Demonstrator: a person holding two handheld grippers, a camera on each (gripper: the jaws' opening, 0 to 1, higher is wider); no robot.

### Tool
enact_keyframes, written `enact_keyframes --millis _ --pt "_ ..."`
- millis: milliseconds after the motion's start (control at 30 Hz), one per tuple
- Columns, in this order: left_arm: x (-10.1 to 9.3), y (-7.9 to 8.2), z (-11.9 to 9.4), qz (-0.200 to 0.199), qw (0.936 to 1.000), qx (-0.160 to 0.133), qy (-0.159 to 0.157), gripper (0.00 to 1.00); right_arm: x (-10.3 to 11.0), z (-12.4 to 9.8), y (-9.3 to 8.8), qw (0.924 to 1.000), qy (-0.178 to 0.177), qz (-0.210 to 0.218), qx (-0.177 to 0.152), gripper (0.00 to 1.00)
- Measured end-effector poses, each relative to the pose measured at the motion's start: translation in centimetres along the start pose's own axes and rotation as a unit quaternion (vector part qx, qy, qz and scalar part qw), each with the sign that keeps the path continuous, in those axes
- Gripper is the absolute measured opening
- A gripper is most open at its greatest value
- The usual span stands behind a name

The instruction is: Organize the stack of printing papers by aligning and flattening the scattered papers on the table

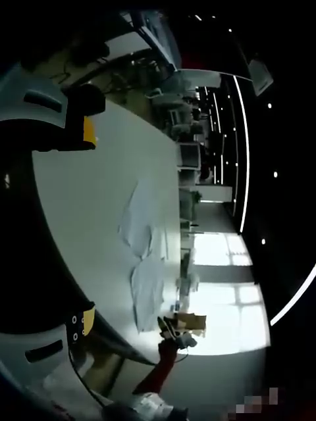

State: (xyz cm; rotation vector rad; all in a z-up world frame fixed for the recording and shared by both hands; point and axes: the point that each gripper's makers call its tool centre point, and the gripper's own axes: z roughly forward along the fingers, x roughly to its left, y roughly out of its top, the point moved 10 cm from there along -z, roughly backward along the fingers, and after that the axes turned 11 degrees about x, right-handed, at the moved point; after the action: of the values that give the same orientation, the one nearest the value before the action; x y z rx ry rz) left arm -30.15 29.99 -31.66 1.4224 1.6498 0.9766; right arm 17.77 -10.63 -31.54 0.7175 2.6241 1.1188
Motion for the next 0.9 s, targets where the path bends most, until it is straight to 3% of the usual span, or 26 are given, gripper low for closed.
enact_keyframes --millis 900 --pt "-0.2 -0.08 0.18 -0.001 1.0 0.003 0.0 0.97 -0.26 0.78 -0.19 1.0 0.0 0.001 0.008 0.9"
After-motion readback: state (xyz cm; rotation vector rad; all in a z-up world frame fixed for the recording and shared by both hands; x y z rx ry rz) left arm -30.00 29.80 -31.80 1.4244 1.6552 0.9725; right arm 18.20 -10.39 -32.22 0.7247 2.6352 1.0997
